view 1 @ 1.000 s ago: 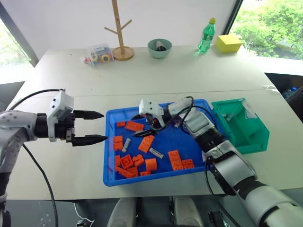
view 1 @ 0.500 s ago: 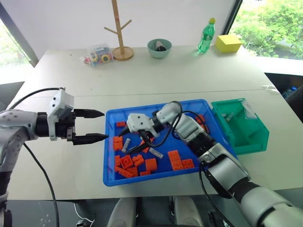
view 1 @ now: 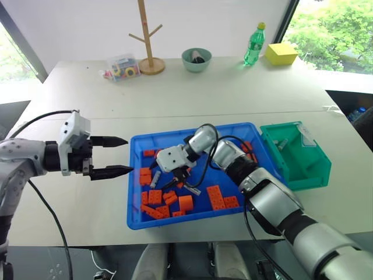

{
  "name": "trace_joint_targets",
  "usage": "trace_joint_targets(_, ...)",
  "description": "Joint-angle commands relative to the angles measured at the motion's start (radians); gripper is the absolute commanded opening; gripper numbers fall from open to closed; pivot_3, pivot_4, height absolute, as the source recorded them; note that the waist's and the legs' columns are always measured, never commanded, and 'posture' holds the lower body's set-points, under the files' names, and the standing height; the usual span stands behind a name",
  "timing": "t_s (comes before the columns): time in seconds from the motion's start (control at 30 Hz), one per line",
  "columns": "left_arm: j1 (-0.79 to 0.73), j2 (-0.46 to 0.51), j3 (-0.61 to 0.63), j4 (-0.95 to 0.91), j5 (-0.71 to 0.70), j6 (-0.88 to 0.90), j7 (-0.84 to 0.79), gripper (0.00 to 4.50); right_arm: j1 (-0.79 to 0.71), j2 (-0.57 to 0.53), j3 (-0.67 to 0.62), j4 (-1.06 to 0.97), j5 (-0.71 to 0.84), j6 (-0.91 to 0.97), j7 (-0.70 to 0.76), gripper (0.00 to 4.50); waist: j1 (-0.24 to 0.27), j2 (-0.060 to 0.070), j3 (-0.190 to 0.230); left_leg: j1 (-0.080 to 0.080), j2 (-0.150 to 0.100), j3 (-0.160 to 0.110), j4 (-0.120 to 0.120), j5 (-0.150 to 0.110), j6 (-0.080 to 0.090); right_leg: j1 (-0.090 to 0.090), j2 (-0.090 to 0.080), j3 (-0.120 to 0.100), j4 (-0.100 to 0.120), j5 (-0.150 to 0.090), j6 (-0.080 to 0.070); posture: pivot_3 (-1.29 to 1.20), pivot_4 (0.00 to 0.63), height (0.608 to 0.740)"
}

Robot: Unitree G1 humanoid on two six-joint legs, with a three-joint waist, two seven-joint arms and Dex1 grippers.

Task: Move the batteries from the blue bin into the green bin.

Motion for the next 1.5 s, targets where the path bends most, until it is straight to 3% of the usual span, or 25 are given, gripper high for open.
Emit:
trace_joint_targets(0.03,-0.013,0.007,0.035,-0.017,-0.015,-0.004,0.009,4.5,0.015,-0.02,0.005,-0.007,-0.013,0.001,0.04,2.35,0.0,0.0,0.0,0.0,0.0,0.0,0.0,0.0,0.0,0.0,0.0,0.0,0.0,0.0,0.0,0.0,0.15,0.703)
trace_joint_targets(0.17,-0.035,0.0,0.018,-0.004,-0.01,-0.01,0.013,4.5,0.033,-0.028,-0.004,-0.04,-0.006,0.029,0.059,0.25,0.001,0.0,0.0,0.001,0.0,0.0,0.0,0.0,0.0,0.001,0.0,0.0,0.0,0.0,0.0,0.0,0.15,0.703)
trace_joint_targets(0.47,-0.077,-0.01,-0.015,0.019,-0.002,-0.015,0.007,4.5,0.048,-0.027,-0.042,-0.116,0.022,0.134,0.051,0.25,0.003,0.0,0.0,0.001,0.0,-0.001,0.0,0.0,0.0,0.001,0.0,0.0,0.001,0.0,-0.001,0.0,0.15,0.703)
trace_joint_targets(0.7,-0.082,-0.01,-0.026,0.017,-0.002,-0.013,-0.008,4.5,0.082,-0.043,-0.096,-0.305,0.081,0.333,0.027,0.1,0.003,0.0,0.0,0.001,0.0,-0.001,0.0,0.0,0.001,0.001,0.001,0.0,0.001,0.0,-0.001,0.0,0.15,0.703)
trace_joint_targets(0.8,-0.079,-0.006,-0.019,0.011,-0.013,-0.006,-0.018,4.5,0.099,-0.076,-0.166,-0.483,0.146,0.528,-0.002,0.1,0.003,0.0,0.0,0.001,0.0,-0.001,0.0,-0.001,0.002,0.0,0.001,0.0,0.001,0.0,-0.001,0.0,0.15,0.703)
trace_joint_targets(0.97,-0.059,-0.013,0.005,-0.013,-0.056,0.029,-0.011,4.5,0.151,-0.277,-0.367,-0.897,0.306,0.948,-0.06,0.1,0.018,0.0,0.0,-0.002,0.0,-0.002,0.0,-0.001,0.003,-0.001,-0.001,0.0,0.0,0.0,-0.001,0.0,0.15,0.703)
trace_joint_targets(1.03,-0.043,-0.013,0.011,-0.028,-0.061,0.031,-0.008,4.5,0.197,-0.372,-0.429,-0.992,0.335,1.024,-0.086,0.1,0.015,-0.001,0.0,-0.002,-0.001,-0.001,0.0,-0.002,0.003,0.0,-0.003,-0.001,-0.001,0.0,-0.001,0.0,0.15,0.703)
trace_joint_targets(1.1,-0.031,-0.015,0.018,-0.034,-0.07,0.036,-0.004,4.5,0.3,-0.537,-0.544,-1.061,0.334,1.052,-0.096,0.1,0.022,-0.001,0.0,-0.002,-0.001,-0.002,0.0,-0.002,0.003,0.001,-0.003,-0.001,-0.002,0.0,-0.001,0.0,0.15,0.703)
trace_joint_targets(1.23,-0.033,-0.021,0.014,-0.015,-0.063,0.023,-0.008,4.5,0.497,-0.749,-0.764,-1.095,0.353,1.096,-0.153,0.1,0.032,0.0,0.0,-0.002,-0.001,0.001,0.0,-0.003,0.006,0.001,-0.004,-0.002,-0.003,0.0,-0.001,0.0,0.15,0.703)
trace_joint_targets(1.33,-0.056,-0.032,-0.007,0.008,-0.052,0.011,-0.011,4.5,0.627,-0.817,-0.9,-1.095,0.352,1.11,-0.219,0.1,0.028,0.0,0.0,-0.002,0.001,0.002,0.0,-0.004,0.006,0.001,-0.005,-0.001,-0.003,0.0,-0.001,0.0,0.15,0.703)
trace_joint_targets(1.5,-0.1,-0.045,-0.038,0.047,-0.033,-0.006,-0.026,4.5,0.776,-0.851,-0.973,-1.092,0.33,1.089,-0.312,0.1,0.026,0.0,0.0,-0.001,0.002,0.003,0.0,-0.004,0.007,0.002,-0.004,-0.001,-0.003,-0.001,-0.003,0.0,0.15,0.703)
